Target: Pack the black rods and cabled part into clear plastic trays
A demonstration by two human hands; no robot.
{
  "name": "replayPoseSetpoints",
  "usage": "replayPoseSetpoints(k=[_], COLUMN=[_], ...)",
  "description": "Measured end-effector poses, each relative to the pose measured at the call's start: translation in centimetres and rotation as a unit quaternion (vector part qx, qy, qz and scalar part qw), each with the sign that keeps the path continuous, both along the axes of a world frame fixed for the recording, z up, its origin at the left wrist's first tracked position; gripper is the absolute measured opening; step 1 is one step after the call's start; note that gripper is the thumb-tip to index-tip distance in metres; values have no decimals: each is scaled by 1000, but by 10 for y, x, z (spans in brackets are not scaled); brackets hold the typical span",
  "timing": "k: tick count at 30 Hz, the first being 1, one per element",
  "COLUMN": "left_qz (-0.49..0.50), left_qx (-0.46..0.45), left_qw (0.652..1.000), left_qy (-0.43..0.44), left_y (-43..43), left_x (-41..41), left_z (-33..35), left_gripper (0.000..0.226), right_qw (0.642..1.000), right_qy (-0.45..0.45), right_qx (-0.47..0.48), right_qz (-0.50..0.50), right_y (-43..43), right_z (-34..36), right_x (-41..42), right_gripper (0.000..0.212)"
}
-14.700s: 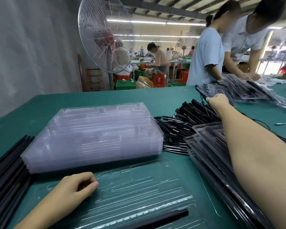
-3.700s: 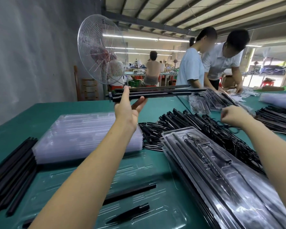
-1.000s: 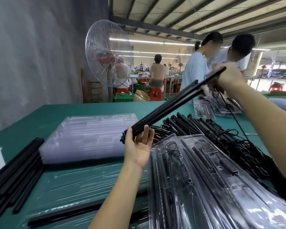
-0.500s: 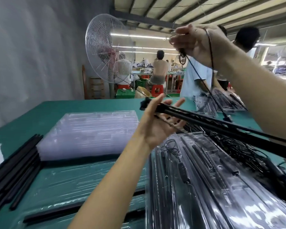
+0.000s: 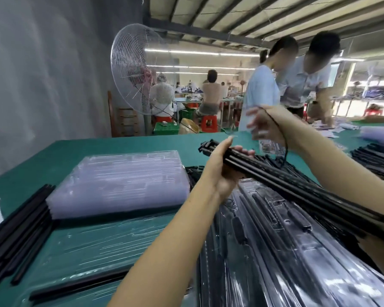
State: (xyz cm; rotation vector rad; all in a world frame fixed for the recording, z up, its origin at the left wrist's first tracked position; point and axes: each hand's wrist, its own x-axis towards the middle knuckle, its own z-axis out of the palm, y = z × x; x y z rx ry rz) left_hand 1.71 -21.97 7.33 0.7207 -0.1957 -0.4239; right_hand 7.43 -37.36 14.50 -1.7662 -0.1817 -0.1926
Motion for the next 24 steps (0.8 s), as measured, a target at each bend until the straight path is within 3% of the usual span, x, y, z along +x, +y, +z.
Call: replayPoseSetpoints(k=[2,4,7,10,13,16,19,22,24], left_qz=[17,37,55,61,65,66,57,35,23], left_qx=[-20,-34,-54,-91,-128,-168,-166,-140,-138], left_qw=[999,996,991,983,974,963,962,967,967], left_qy=[46,79,113,148,175,199,207,210,215], left_y=[6,8,11,14,12,12,13,11,5], left_x=[2,6,12,19,24,27,26,19,13], left_z=[-2,0,6,9,6,2,-8,-23,-32], left_gripper=[54,46,39,38,36,33,35,39,40], right_qw=[980,918,859,845,837,876,910,927,937], right_qy=[114,256,372,408,401,360,323,219,175], right_qx=[-160,-278,-283,-220,-241,-225,-226,-303,-292], right_qz=[33,117,208,265,283,228,130,-4,-79], right_y=[-21,-39,-53,-68,-74,-76,-87,-106,-115], right_z=[-22,-39,-53,-55,-58,-59,-52,-49,-49], right_x=[-14,-27,-36,-41,-40,-35,-34,-33,-35], right_gripper=[11,9,22,17,20,15,23,28,29])
